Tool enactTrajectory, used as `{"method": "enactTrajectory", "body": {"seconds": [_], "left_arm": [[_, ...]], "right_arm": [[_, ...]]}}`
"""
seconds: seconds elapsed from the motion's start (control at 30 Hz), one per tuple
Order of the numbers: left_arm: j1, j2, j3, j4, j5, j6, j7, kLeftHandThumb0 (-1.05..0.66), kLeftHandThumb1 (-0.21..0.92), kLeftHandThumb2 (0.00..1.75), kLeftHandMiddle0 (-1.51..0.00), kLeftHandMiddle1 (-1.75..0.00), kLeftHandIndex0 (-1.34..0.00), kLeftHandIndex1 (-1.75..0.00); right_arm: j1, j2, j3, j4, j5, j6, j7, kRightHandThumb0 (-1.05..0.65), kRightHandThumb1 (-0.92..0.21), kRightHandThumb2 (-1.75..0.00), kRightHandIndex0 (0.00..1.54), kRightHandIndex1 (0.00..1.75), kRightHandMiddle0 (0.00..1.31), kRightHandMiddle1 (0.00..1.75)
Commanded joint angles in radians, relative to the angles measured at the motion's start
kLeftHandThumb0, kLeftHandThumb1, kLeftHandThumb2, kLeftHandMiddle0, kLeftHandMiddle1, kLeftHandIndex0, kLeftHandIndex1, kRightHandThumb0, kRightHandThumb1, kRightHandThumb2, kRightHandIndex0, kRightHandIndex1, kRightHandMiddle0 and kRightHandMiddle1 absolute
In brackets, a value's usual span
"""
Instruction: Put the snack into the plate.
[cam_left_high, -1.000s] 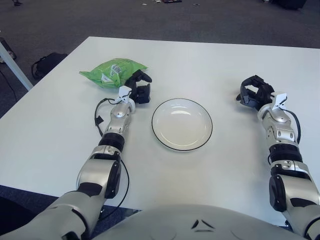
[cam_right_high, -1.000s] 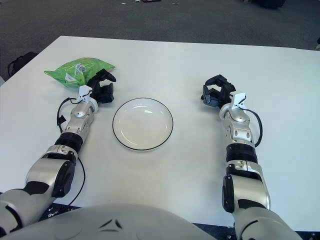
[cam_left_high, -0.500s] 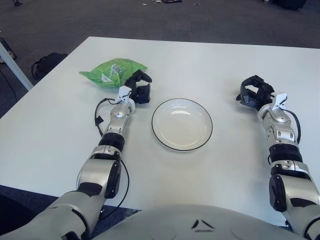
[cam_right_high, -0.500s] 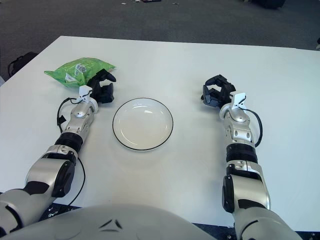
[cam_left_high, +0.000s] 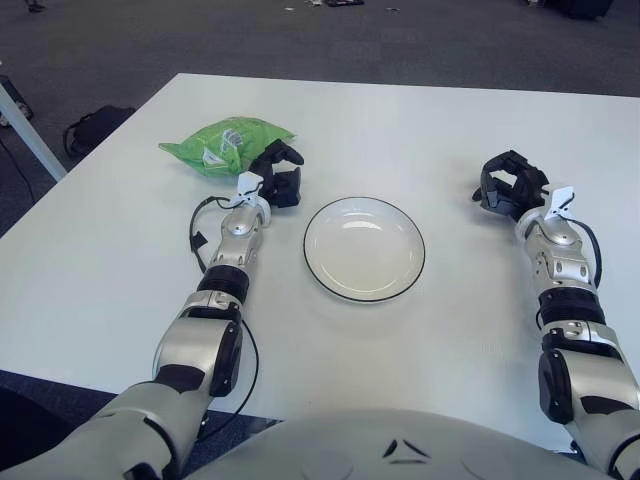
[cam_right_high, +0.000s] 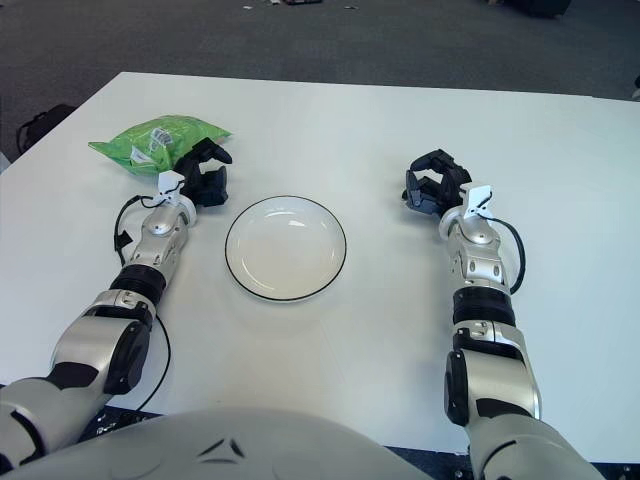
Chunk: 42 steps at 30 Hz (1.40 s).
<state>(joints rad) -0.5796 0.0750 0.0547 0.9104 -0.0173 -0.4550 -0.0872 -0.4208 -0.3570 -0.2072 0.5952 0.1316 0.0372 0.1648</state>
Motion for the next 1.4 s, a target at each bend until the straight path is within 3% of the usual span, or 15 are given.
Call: {"method": "enactTrajectory", "body": {"seconds": [0.0,0.4,0.57,0.7,0.97,1.13,1.37], "left_arm": [[0.087,-0.004,-0.03,0.064,0.064,-0.054,0.058,-0.44,0.42,1.18,-1.26,-1.75,-0.53,-1.75],[0.072,0.05,-0.079,0.117,0.184,-0.159,0.204,-0.45,0.42,1.18,-1.21,-1.75,-0.53,-1.75],[0.076,0.073,-0.081,0.073,0.212,-0.196,0.256,-0.44,0.44,1.16,-1.19,-1.75,-0.51,-1.75],[0.092,0.1,-0.075,-0.04,0.233,-0.214,0.284,-0.43,0.49,1.1,-1.17,-1.75,-0.48,-1.75],[0.173,0.126,-0.061,-0.368,0.278,-0.12,0.3,-0.42,0.52,1.06,-1.13,-1.75,-0.45,-1.75],[0.256,0.173,-0.046,-0.692,0.354,0.034,0.25,-0.42,0.52,1.06,-1.16,-1.75,-0.46,-1.75],[0.25,0.216,-0.033,-0.787,0.427,0.092,0.257,-0.42,0.51,1.07,-1.17,-1.75,-0.46,-1.75]], "right_arm": [[0.099,0.039,0.039,0.103,-0.028,0.095,0.005,-0.01,-0.4,-1.15,0.66,1.5,0.36,1.75],[0.106,0.039,0.045,0.085,-0.025,0.104,0.004,-0.01,-0.42,-1.13,0.64,1.51,0.35,1.75],[0.112,0.039,0.053,0.066,-0.03,0.118,-0.004,-0.01,-0.43,-1.12,0.63,1.5,0.35,1.75],[0.12,0.041,0.063,0.047,-0.036,0.129,-0.014,-0.01,-0.44,-1.1,0.62,1.51,0.33,1.75],[0.135,0.043,0.082,0.006,-0.039,0.147,-0.031,-0.01,-0.46,-1.08,0.61,1.51,0.32,1.75],[0.142,0.046,0.088,-0.02,-0.037,0.17,-0.04,-0.01,-0.46,-1.08,0.6,1.53,0.32,1.75],[0.143,0.047,0.095,-0.033,-0.037,0.185,-0.046,-0.01,-0.46,-1.09,0.59,1.53,0.32,1.75]]}}
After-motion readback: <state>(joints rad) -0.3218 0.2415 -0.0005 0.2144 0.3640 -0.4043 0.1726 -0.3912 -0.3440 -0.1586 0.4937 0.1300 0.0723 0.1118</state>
